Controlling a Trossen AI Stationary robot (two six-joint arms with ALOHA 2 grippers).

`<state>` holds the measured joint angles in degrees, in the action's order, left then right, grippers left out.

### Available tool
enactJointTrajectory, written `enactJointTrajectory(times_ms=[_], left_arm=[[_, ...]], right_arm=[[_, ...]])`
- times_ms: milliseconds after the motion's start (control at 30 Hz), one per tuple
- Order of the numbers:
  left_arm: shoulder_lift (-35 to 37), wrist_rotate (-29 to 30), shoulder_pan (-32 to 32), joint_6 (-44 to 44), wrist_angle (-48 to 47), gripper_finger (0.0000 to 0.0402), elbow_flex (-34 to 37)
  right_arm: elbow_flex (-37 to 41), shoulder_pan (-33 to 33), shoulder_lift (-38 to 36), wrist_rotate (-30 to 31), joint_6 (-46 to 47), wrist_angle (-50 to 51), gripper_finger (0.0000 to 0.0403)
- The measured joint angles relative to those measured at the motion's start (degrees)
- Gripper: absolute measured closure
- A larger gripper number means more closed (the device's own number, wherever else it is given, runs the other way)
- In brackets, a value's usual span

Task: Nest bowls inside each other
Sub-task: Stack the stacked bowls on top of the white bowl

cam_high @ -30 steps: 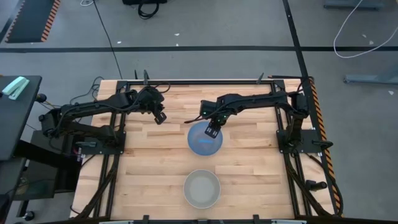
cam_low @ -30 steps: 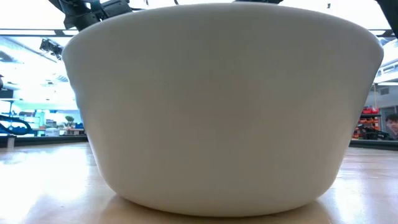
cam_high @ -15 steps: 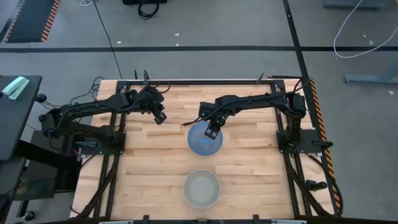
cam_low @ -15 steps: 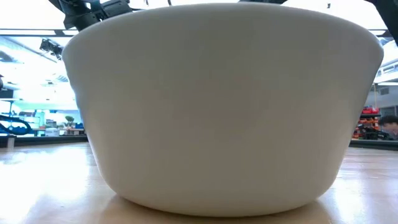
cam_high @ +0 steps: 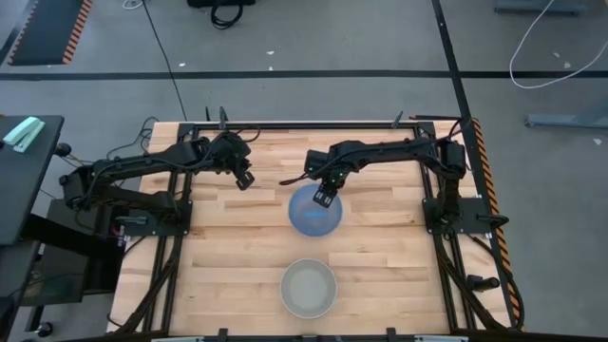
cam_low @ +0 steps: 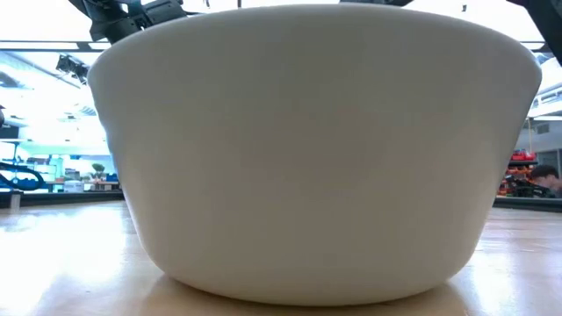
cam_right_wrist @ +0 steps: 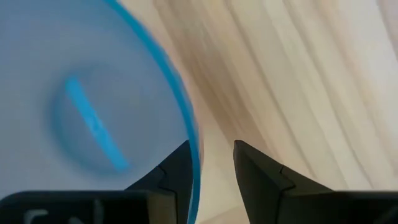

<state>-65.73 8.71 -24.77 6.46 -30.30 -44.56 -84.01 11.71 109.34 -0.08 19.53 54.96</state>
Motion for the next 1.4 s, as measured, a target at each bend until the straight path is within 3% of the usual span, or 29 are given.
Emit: enactJointTrajectory(times_ms=[300, 600, 1133, 1400], left_arm=[[0.0, 0.0, 0.0, 0.0, -0.1, 0.0328, 0.0], [0.0, 0.0, 0.0, -0.2, 0.0, 0.0337, 0.0], [0.0, 0.0, 0.0, 0.2, 0.0, 0.0339, 0.0], [0.0, 0.0, 0.0, 0.3, 0.0, 0.0338, 0.0]], right_arm=[[4.2, 0.9, 0.0, -3.7, 0.1, -0.9, 0.0280], [10.7, 0.9, -0.4, -7.6, 0.1, -8.5, 0.0280], [10.5, 0.9, -0.6, -8.0, 0.3, -9.5, 0.0346], [10.6, 0.9, -0.5, -7.9, 0.4, -9.5, 0.0350]])
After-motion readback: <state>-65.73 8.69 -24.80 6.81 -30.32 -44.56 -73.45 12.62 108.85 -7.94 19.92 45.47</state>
